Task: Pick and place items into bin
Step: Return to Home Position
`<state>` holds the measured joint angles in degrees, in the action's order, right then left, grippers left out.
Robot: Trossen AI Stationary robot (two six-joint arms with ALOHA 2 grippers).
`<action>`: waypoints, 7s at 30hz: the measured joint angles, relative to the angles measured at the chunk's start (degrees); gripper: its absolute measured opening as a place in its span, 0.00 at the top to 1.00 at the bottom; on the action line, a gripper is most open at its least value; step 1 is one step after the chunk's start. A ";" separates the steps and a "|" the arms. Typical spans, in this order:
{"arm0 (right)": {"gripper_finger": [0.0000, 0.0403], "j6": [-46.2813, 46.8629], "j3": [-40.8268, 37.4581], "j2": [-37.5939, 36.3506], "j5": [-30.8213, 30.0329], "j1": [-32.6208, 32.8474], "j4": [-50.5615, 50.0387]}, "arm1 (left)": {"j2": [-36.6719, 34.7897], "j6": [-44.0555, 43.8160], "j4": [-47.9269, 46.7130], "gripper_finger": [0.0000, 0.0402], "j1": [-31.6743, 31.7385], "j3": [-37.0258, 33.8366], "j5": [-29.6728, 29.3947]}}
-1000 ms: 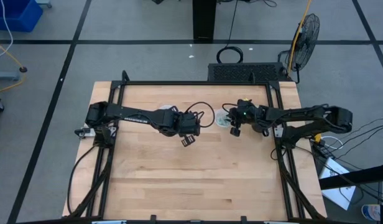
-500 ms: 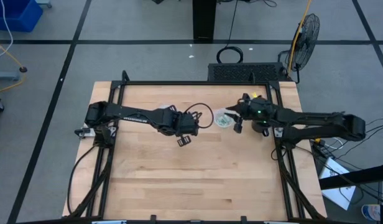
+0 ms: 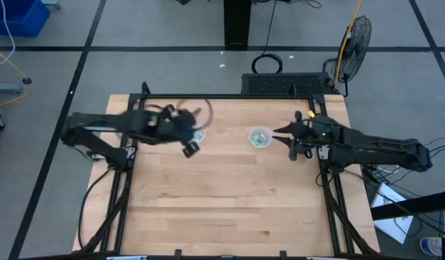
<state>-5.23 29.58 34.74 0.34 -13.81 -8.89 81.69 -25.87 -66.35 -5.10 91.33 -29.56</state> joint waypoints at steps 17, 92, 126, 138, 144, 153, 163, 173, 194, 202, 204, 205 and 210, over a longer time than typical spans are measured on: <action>0.75 3.05 0.02 -4.06 7.37 3.18 -8.70 | -34.28 -21.17 -3.87 0.77 -10.18 -23.39 -10.40; 0.75 20.61 -28.72 -34.35 14.80 2.92 20.30 | -58.93 22.66 73.88 0.77 -25.01 -81.37 -0.95; 0.75 20.61 -28.79 -34.35 14.80 2.92 20.24 | -76.88 19.32 69.89 0.77 -16.24 -90.66 8.73; 0.75 20.61 -28.79 -34.33 14.81 2.92 20.26 | -76.50 19.34 69.94 0.77 -16.24 -90.66 8.62; 0.75 20.61 -28.79 -34.33 14.80 2.92 20.24 | -76.50 19.41 69.96 0.77 -16.24 -90.66 8.56; 0.75 20.61 -28.79 -34.33 14.80 2.92 20.24 | -76.50 19.43 70.00 0.77 -16.24 -90.66 8.55; 0.75 20.63 -28.79 -34.33 14.80 2.92 20.24 | -76.50 19.41 70.03 0.77 -16.24 -90.68 8.52; 0.75 20.61 -28.79 -34.34 14.80 2.93 20.24 | -76.50 19.41 70.03 0.77 -16.24 -90.71 8.52; 0.75 20.61 -28.76 -34.33 14.81 2.92 20.24 | -76.50 19.41 70.03 0.77 -16.25 -90.71 8.51; 0.75 20.61 -28.76 -34.34 14.80 2.92 20.23 | -76.50 19.41 70.01 0.77 -16.25 -90.71 8.51; 0.75 20.61 -28.76 -34.33 14.80 2.92 20.24 | -76.50 19.41 70.02 0.77 -16.25 -90.71 8.50; 0.75 20.63 -28.76 -34.33 14.80 2.92 20.24 | -76.50 19.41 70.02 0.77 -16.26 -90.71 8.51; 0.75 20.62 -28.76 -34.34 14.80 2.92 20.23 | -76.50 19.41 70.01 0.77 -16.24 -90.71 8.50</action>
<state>15.39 0.82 0.40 15.14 -10.90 11.35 5.19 -6.46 3.66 -21.34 0.62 -21.06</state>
